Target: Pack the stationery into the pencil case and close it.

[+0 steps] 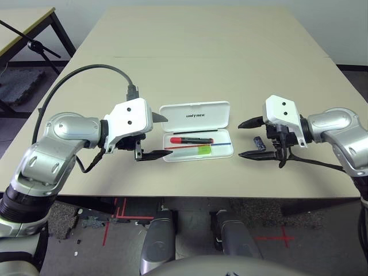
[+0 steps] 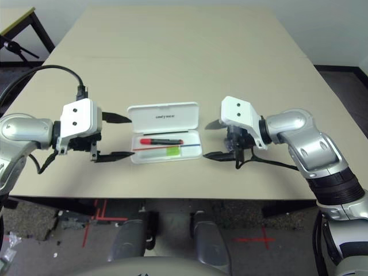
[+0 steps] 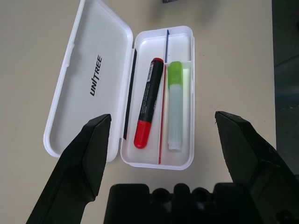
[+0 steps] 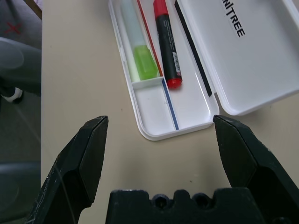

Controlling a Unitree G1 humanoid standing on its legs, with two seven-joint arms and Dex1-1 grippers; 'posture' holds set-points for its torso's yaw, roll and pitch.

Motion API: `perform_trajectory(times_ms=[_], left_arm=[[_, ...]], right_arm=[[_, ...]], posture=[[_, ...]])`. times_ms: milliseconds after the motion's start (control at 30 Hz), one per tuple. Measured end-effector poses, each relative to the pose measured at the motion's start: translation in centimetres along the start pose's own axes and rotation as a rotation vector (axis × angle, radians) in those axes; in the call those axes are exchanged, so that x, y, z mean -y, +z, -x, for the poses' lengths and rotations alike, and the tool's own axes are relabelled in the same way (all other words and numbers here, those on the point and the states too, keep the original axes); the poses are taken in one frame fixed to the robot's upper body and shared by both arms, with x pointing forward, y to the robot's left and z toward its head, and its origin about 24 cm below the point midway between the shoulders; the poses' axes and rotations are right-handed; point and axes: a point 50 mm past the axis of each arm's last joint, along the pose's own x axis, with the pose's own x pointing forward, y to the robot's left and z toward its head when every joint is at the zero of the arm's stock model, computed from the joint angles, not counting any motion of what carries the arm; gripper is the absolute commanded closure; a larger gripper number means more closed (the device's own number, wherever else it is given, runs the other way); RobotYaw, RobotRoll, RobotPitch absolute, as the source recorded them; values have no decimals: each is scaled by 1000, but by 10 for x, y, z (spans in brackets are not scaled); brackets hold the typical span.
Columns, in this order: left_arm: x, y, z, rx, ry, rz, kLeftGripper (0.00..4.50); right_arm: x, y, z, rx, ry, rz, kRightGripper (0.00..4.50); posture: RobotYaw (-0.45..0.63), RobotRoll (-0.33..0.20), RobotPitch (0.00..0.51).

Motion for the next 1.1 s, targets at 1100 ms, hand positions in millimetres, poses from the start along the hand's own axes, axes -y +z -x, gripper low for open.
perform_trajectory(times_ms=[1100], left_arm=[[-8, -8, -21, -4, -56, -54, 14]], right_arm=[[-7, -16, -14, -449, -803, -557, 0]], posture=[[-39, 0, 121]])
